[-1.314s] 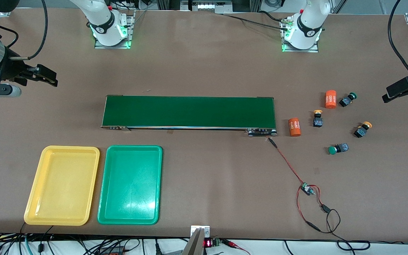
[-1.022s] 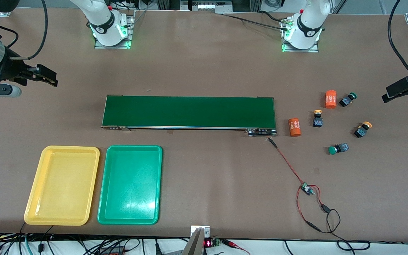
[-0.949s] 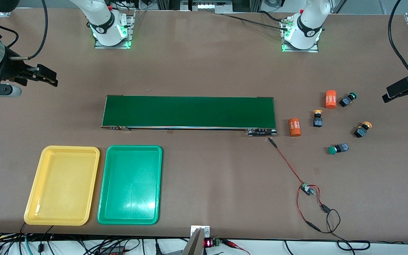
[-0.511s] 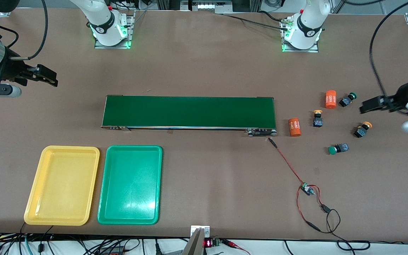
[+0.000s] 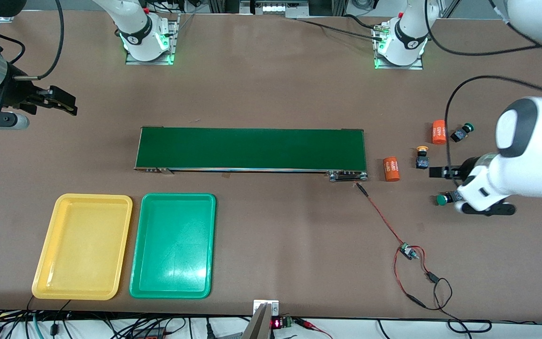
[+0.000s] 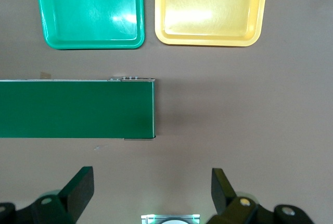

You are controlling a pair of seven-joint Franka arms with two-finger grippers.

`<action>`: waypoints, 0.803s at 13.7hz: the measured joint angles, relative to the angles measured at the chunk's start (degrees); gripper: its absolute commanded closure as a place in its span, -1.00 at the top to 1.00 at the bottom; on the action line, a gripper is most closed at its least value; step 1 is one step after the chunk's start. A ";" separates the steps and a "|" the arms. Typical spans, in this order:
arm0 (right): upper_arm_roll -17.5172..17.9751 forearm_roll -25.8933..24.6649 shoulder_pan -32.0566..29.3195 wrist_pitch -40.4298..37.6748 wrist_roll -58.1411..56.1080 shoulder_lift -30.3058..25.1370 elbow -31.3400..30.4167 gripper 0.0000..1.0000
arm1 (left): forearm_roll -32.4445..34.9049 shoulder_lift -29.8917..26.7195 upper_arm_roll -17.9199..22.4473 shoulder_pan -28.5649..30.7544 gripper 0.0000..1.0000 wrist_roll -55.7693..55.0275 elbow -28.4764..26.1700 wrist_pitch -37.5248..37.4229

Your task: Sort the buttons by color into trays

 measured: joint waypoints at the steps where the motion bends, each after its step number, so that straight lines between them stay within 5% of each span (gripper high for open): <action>1: 0.00 0.00 0.00 0.00 0.00 0.00 0.00 1.00 | 0.00 0.89 -0.05 -0.29 1.00 -0.02 -0.08 1.40; 11: 0.10 0.05 0.06 0.01 0.00 0.03 0.00 1.00 | -0.21 -0.10 -2.94 -0.73 1.00 -2.98 -18.75 19.56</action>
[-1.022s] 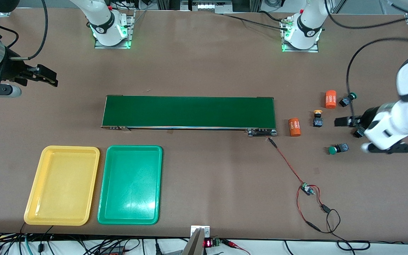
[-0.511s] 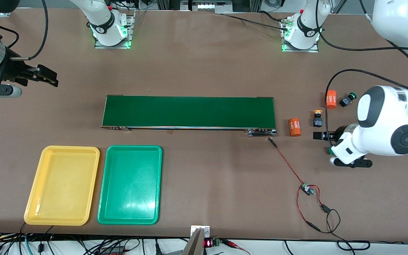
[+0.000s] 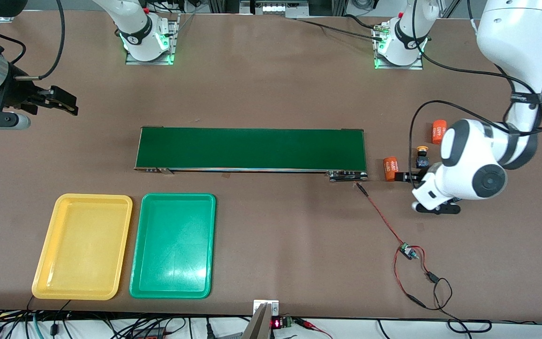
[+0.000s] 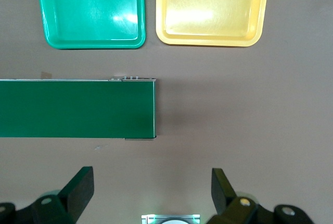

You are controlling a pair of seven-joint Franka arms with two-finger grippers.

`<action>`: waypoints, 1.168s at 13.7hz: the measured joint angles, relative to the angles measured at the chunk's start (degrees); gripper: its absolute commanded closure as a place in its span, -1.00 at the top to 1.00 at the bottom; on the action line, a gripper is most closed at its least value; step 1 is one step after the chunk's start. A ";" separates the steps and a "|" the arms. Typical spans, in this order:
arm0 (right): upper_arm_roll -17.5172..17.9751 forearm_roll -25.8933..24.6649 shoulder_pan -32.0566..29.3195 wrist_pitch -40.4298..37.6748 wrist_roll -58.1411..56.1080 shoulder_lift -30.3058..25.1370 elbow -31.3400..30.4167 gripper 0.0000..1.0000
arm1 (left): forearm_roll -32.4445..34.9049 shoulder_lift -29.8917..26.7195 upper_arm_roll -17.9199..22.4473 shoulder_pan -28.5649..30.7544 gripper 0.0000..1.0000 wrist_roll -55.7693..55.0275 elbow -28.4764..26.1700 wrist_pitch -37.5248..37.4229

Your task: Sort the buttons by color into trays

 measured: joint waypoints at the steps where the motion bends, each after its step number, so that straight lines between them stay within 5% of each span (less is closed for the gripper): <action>1: 0.01 0.00 0.00 0.00 0.00 0.00 0.00 1.00 | 0.00 -0.77 -0.54 -0.11 1.00 -0.39 -2.04 1.78; 10: 0.07 0.00 0.01 0.00 0.00 0.23 0.00 1.00 | 0.00 -2.38 -0.85 -0.27 1.00 -0.60 -15.58 18.45; 16: 0.19 0.00 0.08 0.00 -0.01 0.61 0.00 1.00 | 0.00 -2.21 -0.82 -0.17 1.00 -0.60 -18.40 20.17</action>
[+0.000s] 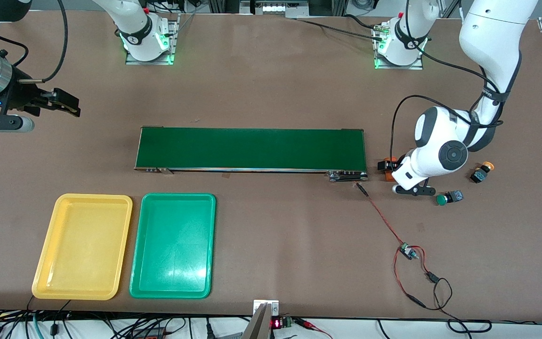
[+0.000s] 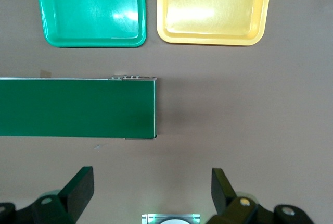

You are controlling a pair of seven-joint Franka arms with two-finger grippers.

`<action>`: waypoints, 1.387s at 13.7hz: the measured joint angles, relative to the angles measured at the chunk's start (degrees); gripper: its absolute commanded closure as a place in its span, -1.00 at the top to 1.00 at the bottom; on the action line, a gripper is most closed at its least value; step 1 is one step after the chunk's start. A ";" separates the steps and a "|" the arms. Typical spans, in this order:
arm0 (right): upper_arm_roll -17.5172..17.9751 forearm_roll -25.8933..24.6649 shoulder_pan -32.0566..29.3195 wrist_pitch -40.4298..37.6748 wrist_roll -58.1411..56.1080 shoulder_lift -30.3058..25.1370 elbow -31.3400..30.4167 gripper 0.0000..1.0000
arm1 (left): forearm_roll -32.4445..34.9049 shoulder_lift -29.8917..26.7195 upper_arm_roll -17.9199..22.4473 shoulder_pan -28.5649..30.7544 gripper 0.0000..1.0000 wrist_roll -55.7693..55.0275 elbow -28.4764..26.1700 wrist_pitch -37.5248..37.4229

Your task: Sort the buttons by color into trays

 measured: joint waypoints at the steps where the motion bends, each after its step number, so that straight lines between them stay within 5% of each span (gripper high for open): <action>1: 0.01 0.00 0.00 0.00 0.00 0.00 0.00 1.00 | 0.00 0.26 0.01 0.02 1.00 0.00 -0.16 0.02; 4: 0.01 0.00 -0.01 0.00 0.00 0.00 0.00 1.00 | 0.00 1.13 0.05 0.17 0.87 0.00 -0.26 0.07; 6: 0.01 0.00 -0.01 0.00 0.00 0.00 0.00 1.00 | 0.00 1.32 0.05 0.18 0.23 0.00 -0.32 0.09; 12: 0.01 0.00 -0.01 0.00 0.00 0.00 0.00 1.00 | 0.00 1.45 -0.01 0.16 -0.86 0.00 -0.40 0.09; 19: 0.01 0.00 -0.01 0.00 0.00 0.00 0.00 1.00 | 0.07 -5.05 -0.42 -0.12 -1.00 0.55 1.70 -1.90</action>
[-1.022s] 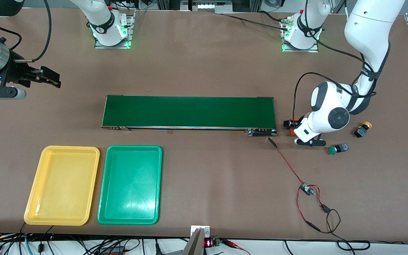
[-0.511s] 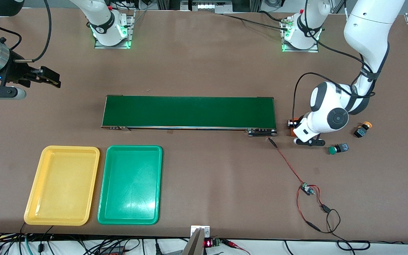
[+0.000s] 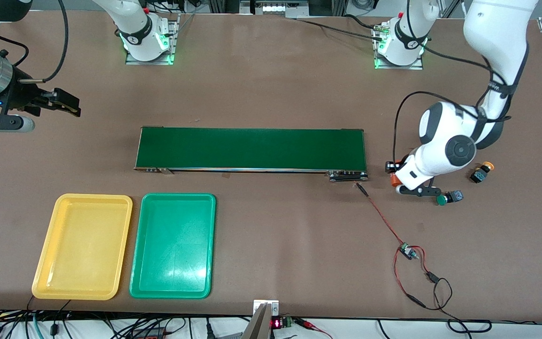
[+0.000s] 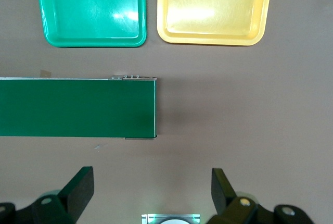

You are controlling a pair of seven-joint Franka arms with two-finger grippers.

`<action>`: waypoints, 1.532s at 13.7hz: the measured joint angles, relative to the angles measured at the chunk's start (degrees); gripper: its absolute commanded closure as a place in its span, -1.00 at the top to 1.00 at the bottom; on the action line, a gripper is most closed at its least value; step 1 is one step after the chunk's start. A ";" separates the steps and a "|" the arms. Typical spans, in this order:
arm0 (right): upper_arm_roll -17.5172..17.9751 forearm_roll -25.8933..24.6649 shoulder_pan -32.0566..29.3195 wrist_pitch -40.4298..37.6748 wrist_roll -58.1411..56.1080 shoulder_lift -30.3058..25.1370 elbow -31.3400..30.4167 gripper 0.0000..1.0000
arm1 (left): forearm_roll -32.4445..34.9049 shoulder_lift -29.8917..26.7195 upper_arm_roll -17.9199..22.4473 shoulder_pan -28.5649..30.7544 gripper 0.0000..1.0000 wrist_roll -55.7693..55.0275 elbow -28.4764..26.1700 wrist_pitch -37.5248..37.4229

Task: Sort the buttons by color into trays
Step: 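Carry the battery onto the green belt and open the left gripper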

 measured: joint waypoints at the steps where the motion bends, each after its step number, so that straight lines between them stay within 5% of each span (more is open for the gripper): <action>1: 0.00 0.00 0.00 0.00 0.00 0.00 0.00 1.00 | 0.02 -1.16 -0.37 -0.12 -1.00 1.27 0.00 -0.39; 6: 0.00 0.00 0.00 0.00 0.00 0.00 0.00 1.00 | 0.03 -4.28 -3.13 -0.62 -1.00 10.55 0.32 -4.68; 12: 0.04 0.02 0.03 0.00 0.00 0.00 0.00 1.00 | 0.03 -4.70 -7.40 -0.98 -1.00 34.41 0.65 -11.48; 21: 0.35 0.07 0.15 0.00 0.00 0.00 0.00 1.00 | 0.33 -3.37 -10.37 -4.65 -1.00 60.36 0.58 -11.92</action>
